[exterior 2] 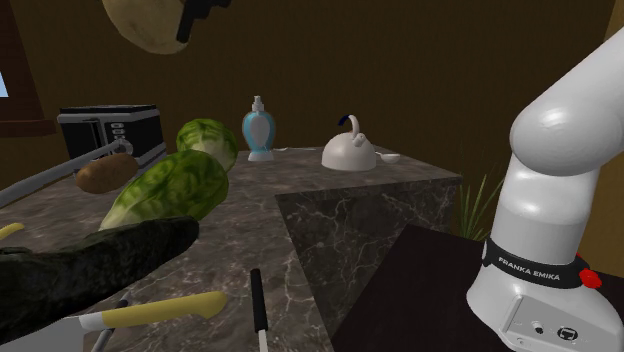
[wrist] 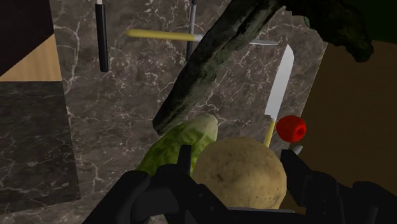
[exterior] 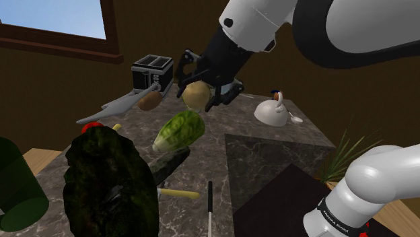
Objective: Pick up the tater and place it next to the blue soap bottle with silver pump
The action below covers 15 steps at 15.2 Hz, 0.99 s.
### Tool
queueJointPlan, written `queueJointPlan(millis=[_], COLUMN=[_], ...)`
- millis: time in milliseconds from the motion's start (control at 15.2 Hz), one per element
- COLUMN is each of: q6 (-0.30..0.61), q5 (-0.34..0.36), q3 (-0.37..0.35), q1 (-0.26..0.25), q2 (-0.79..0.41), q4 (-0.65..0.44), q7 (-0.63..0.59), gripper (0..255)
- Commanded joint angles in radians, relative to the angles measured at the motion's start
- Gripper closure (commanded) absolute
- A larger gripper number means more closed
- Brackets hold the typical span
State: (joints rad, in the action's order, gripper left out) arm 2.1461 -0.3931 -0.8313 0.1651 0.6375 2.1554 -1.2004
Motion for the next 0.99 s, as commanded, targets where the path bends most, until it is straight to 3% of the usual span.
queueJointPlan(millis=[0, 198, 924], q6=[-0.029, -0.062, -0.035], q5=[0.005, 0.014, 0.012], q3=[0.013, 0.022, 0.282], q1=[0.0, 0.006, -0.004], q2=[0.002, -0.003, 0.01], q4=[-0.026, -0.062, 0.066], q7=[0.001, -0.001, 0.276], gripper=[255, 255, 255])
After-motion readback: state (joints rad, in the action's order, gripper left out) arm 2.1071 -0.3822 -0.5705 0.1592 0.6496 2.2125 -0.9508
